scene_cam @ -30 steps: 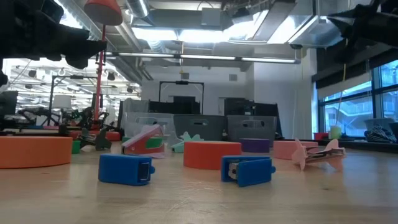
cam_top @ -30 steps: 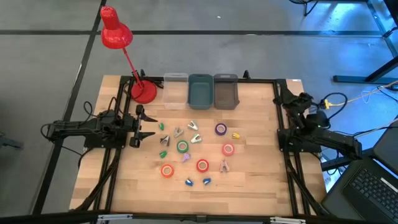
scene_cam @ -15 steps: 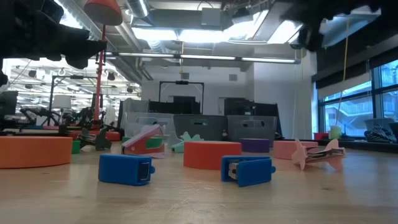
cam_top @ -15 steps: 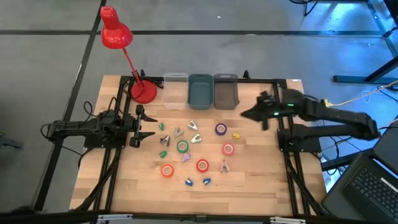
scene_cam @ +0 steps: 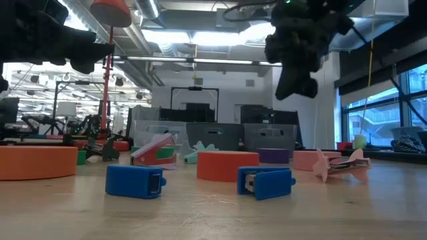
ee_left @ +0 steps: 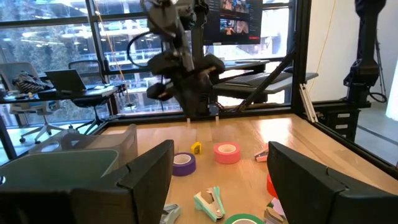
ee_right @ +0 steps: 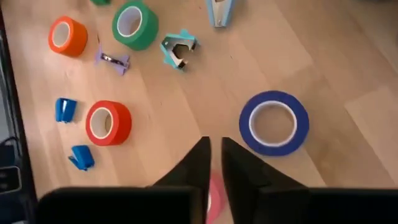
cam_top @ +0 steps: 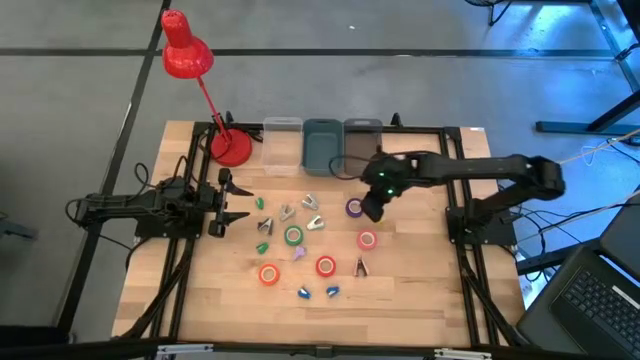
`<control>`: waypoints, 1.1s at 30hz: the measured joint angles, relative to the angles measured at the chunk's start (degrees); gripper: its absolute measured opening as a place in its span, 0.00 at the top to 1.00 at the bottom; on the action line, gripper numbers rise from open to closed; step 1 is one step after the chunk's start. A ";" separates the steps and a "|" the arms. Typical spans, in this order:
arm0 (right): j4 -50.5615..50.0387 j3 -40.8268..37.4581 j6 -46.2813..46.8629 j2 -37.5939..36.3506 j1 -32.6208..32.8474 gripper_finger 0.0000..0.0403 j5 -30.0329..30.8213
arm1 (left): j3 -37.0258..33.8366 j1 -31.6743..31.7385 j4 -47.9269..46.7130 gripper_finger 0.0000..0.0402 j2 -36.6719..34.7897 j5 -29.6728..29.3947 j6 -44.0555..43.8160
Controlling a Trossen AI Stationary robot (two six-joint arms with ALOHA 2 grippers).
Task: Pick and place Stapler, Stapler remover, tape
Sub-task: Put the purple tape into the black bin
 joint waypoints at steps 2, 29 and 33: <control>-0.32 1.70 -1.83 2.04 0.00 0.81 0.05 | 0.01 -0.01 -0.01 0.38 0.00 0.00 0.01; -1.30 4.93 -20.36 18.36 0.20 0.66 12.93 | 0.00 0.01 0.00 0.38 0.00 0.02 0.00; -0.99 5.11 -20.37 19.96 0.19 0.68 13.35 | 0.01 0.01 0.00 0.38 0.00 0.02 0.00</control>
